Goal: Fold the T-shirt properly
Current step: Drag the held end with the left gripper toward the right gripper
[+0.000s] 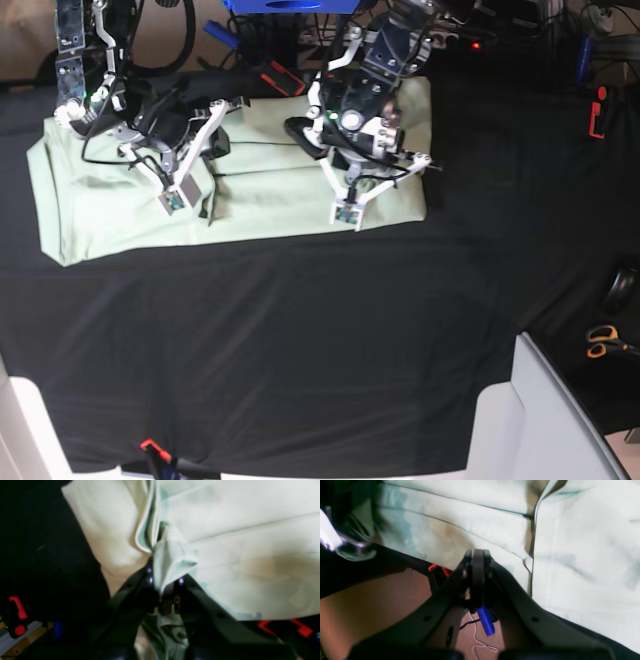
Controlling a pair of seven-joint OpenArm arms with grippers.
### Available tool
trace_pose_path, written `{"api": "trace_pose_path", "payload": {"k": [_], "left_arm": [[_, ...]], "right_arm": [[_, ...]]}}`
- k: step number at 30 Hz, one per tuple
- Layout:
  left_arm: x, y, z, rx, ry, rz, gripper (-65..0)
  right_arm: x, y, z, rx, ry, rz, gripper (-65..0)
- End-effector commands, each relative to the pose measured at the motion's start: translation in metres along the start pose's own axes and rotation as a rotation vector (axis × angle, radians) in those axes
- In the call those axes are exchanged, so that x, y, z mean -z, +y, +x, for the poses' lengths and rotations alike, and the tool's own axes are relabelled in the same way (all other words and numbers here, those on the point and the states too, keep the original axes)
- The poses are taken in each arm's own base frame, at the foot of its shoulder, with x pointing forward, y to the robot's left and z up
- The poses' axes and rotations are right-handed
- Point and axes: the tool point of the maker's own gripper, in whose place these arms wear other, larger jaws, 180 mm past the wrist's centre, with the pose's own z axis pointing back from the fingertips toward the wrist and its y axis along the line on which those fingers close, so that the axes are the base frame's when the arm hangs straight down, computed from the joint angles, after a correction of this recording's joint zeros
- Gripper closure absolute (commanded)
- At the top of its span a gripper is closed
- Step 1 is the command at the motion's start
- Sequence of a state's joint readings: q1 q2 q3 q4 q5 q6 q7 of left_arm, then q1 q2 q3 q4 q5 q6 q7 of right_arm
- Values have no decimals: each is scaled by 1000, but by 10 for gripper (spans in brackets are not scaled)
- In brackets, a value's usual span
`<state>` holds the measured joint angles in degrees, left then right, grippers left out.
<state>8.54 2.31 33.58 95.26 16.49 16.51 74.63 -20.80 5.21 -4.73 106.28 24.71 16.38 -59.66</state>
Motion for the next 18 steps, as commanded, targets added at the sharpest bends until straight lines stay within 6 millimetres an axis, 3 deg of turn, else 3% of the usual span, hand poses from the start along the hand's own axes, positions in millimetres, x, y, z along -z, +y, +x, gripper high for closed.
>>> {"api": "trace_pose_path", "payload": {"k": [1,10,18], "left_arm": [[-6,-6,19,-2,-49,-8,0],[3,-44,37,29,-18,-56,0],[8,-40,49,41,-26,-39,0]], "right_arm": [[-3,2,9,-6,-35,8,-3],[-4,1,10,-7,-36,5,-3],[-5,-4,14,-18,-56,-5,-3]]}}
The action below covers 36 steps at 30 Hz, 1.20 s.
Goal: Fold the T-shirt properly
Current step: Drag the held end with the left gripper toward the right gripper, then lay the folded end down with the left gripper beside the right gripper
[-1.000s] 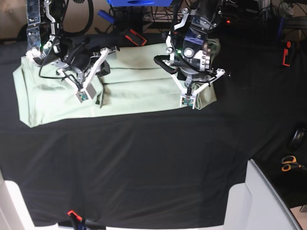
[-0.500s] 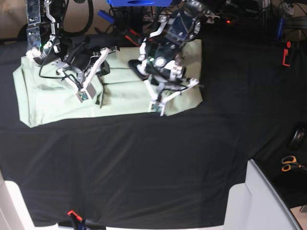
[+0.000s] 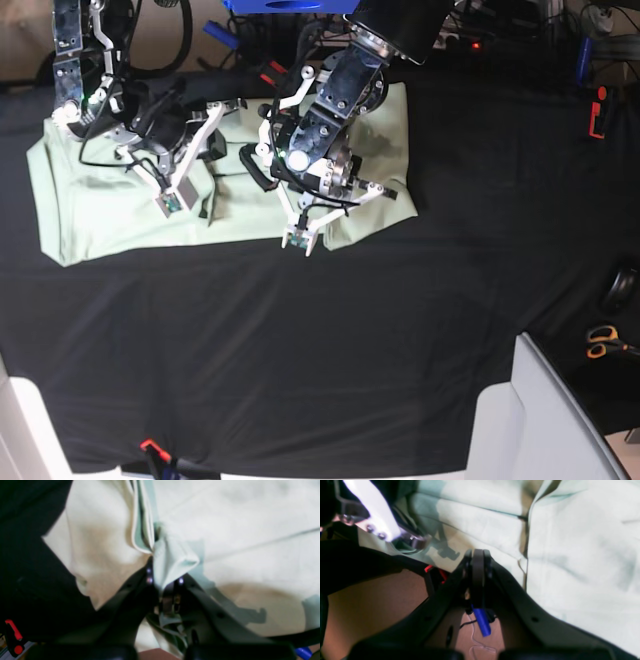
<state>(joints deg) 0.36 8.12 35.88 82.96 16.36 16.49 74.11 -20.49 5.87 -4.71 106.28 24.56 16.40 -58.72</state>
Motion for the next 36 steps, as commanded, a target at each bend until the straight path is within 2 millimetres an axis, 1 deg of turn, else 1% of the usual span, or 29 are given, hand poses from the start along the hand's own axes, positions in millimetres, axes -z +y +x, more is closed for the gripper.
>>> {"api": "trace_pose_path", "payload": {"k": [1,2,4,8,10,12,15,19,22,23,26,29,32,34,36], "left_arm": [[-7,0,18,-10,-47,1,0],[-7,0,18,-11,-47,-1,0],[-7,-5,19,-24,-43,-32,0],[-12,-26,28,-82,-27,-172,0],[-14,-32,30,-97,-23,-212,0],[-15,-34,31,-97,-25,-217,0],[-22,-49,32,-37,-47,-233,0],[-27,-60,31,4,-59,-246,0],[-29,-64,32,20,-67,-252,0],[-30,-63,38,18,-77,-253,0],[-31,-61,42,19,-86,-251,0],[-31,-61,43,19,-87,-251,0],[-31,-61,43,22,-89,-252,0],[-32,-61,47,21,-102,-252,0],[-35,-69,50,26,-113,-282,0]], "right_arm": [[-4,0,11,-6,-53,6,-3],[-3,0,12,-5,-57,6,-3],[0,-2,7,6,-42,7,-3],[11,-7,-8,34,5,8,-3],[12,-7,-6,38,-16,8,-3],[11,-6,-4,40,-40,9,-3],[10,-6,-3,40,-50,9,-3],[10,-7,-1,42,-59,8,-1],[1,-31,5,89,-91,-52,-1],[-3,-39,6,101,-101,-72,-1],[-17,-59,13,125,-137,-128,-1],[-31,-82,14,161,-161,-189,-1],[-36,-93,13,182,-169,-217,-1],[-36,-94,12,184,-169,-219,-1],[-36,-94,12,185,-168,-219,-1]]}}
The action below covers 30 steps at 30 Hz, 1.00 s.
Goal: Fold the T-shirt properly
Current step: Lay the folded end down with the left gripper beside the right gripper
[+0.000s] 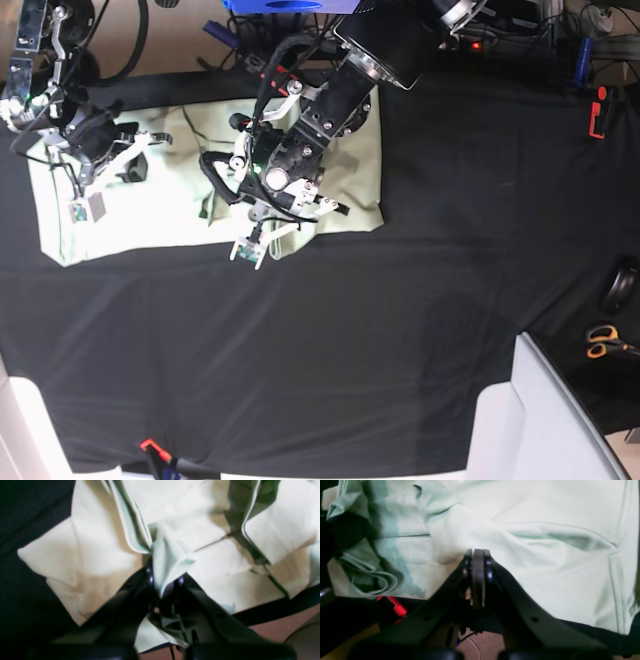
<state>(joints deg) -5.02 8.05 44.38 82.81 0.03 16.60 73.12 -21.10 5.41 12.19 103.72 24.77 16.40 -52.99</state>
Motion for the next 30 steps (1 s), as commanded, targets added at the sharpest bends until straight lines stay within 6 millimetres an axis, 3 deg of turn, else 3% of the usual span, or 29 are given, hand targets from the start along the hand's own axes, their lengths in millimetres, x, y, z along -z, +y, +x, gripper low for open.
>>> {"api": "trace_pose_path", "payload": {"k": [1,7,26,30], "left_arm": [[-6,-11,16,-5,-45,-36,0],[1,-27,17,5,-14,-105,0],[-1,-22,38,11,-75,-98,0],[-2,-30,37,-9,-65,-144,0]], "right_arm": [[-3,1,10,-9,-36,8,-1],[-3,1,11,-9,-38,6,-1],[-3,0,12,-11,-39,5,-1],[-3,0,13,-11,-40,5,-1]]}}
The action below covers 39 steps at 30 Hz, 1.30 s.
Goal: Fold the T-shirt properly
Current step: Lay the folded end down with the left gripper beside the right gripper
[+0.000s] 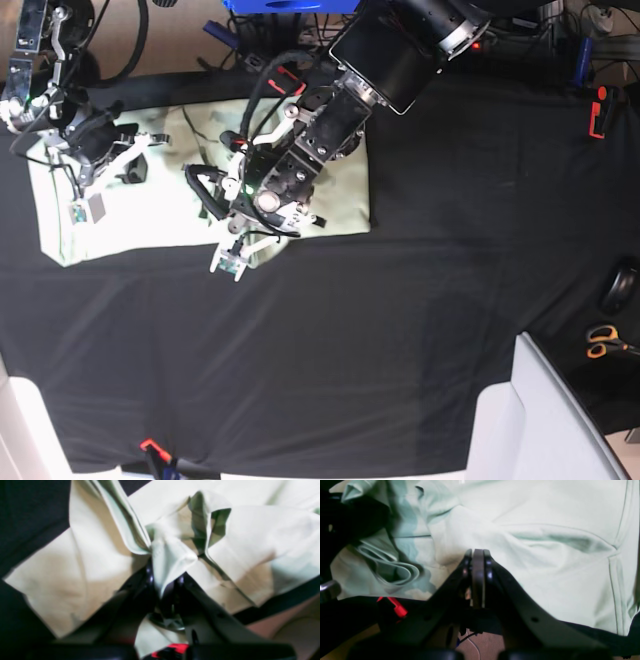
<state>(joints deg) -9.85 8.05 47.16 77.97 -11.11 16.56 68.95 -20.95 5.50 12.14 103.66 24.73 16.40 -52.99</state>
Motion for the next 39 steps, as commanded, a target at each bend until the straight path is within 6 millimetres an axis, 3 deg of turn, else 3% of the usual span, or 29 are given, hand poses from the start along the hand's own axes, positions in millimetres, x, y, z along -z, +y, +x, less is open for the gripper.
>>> {"api": "trace_pose_path", "payload": {"k": [1,9,14,28,29,35,39], "left_arm": [[-7,-8,17,-7,-44,-25,0],[-8,-21,18,43,-46,-44,0],[2,-18,6,52,-2,-26,0],[1,-18,9,57,-9,-29,0],[1,-18,9,57,-9,-29,-22],[-11,-29,20,44,-51,-77,-299],[-29,-49,36,8,-93,-188,-408]], "right_arm": [[-3,0,12,-11,-39,5,-1],[-3,0,12,-11,-39,5,-1],[-3,-1,11,-11,-37,4,-1],[-3,-1,11,-11,-38,4,-1],[-3,-1,11,-11,-38,4,-1],[-3,0,11,-12,-37,5,-1],[-2,0,11,-12,-37,6,-1]]}}
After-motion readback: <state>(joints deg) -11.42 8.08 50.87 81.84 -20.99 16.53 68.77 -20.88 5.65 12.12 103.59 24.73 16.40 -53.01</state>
